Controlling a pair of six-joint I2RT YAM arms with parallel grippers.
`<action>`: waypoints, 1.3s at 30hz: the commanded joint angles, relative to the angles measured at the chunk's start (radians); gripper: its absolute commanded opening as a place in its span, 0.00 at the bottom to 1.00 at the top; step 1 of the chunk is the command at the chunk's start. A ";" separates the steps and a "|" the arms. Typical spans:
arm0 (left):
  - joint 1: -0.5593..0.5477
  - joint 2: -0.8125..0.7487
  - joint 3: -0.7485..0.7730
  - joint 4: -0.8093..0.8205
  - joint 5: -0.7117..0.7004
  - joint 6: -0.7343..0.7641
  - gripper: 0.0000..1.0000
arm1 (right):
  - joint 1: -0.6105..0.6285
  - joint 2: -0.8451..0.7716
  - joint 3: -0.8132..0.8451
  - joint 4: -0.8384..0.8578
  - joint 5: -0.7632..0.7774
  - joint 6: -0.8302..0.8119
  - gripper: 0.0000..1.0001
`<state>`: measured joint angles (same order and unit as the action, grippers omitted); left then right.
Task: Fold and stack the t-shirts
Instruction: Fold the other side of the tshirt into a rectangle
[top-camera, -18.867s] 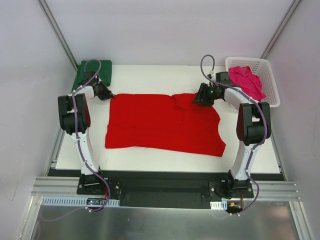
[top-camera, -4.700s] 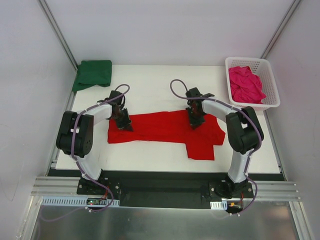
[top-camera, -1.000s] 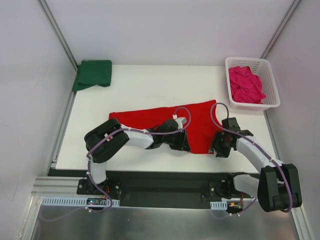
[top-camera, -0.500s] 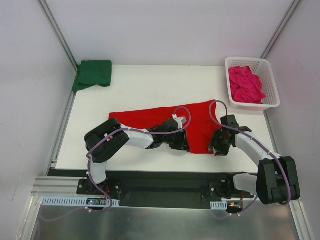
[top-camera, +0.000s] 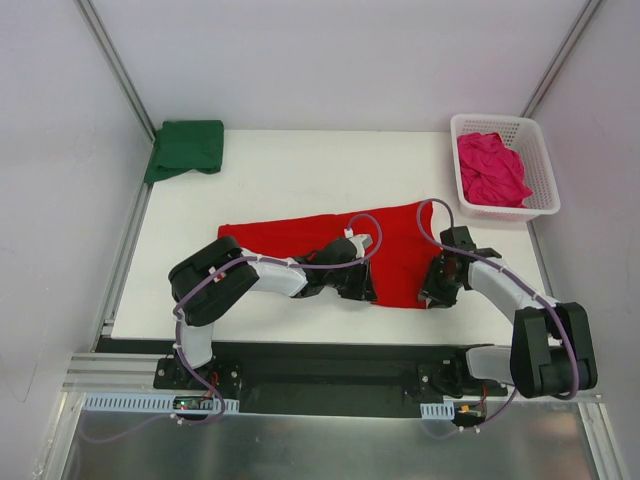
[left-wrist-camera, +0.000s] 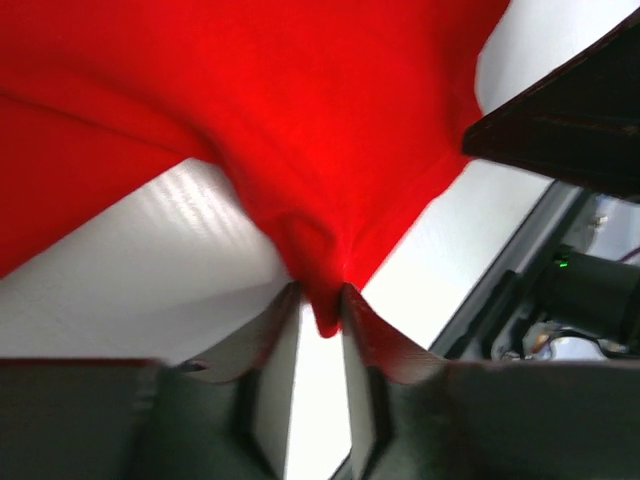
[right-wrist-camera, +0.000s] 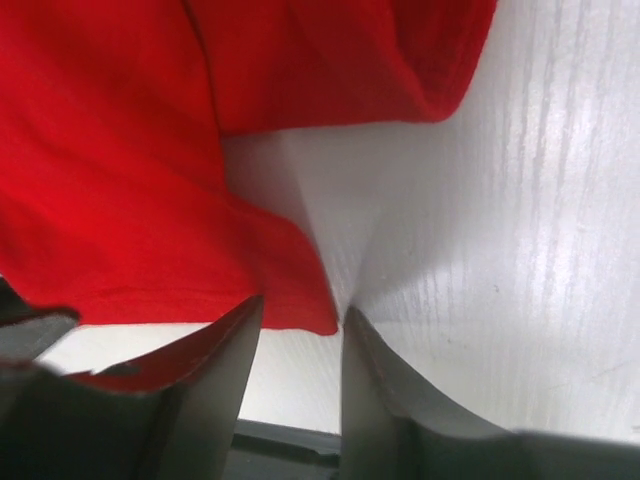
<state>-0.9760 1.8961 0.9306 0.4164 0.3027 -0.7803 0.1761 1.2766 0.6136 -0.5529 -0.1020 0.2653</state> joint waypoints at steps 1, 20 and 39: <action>-0.007 0.023 0.007 -0.060 -0.039 0.027 0.16 | -0.003 0.052 -0.005 0.119 0.012 -0.014 0.34; -0.007 0.024 0.007 -0.071 -0.047 0.023 0.00 | -0.001 0.046 -0.020 0.127 -0.025 -0.009 0.05; -0.004 -0.135 0.071 -0.237 -0.092 0.104 0.00 | 0.002 -0.143 0.168 -0.087 0.064 -0.037 0.01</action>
<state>-0.9760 1.8591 0.9573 0.2771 0.2577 -0.7395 0.1738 1.1740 0.6765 -0.5751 -0.0856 0.2459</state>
